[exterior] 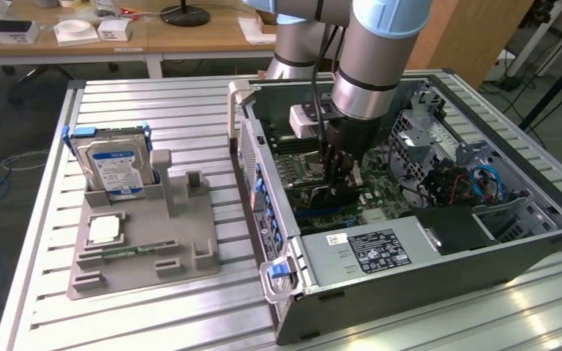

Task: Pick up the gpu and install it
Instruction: 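Insert the gpu into the slot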

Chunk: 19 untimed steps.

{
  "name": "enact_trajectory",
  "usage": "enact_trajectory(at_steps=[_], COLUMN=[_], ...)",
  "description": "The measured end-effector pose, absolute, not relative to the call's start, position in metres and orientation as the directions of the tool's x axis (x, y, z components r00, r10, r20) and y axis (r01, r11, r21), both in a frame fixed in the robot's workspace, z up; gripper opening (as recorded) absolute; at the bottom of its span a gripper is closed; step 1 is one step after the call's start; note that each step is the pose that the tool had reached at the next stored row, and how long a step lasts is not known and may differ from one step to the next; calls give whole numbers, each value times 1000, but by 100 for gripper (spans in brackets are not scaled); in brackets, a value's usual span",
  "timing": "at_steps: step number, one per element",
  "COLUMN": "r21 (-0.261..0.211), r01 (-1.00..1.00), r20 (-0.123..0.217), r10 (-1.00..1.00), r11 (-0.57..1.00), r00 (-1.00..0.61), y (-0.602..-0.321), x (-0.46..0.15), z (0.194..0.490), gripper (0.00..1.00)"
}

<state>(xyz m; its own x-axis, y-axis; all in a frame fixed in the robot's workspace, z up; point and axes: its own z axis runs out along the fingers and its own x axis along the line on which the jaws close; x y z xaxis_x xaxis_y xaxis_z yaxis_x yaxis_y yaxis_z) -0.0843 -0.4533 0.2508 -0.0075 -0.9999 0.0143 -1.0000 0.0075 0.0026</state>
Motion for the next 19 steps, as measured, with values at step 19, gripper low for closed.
enact_trajectory(at_steps=[19], r21=[3], r01=[-1000], r20=[14], r10=[-1000], r11=[7], r00=[-7], y=[-453], x=[-84], z=[246], gripper=[26])
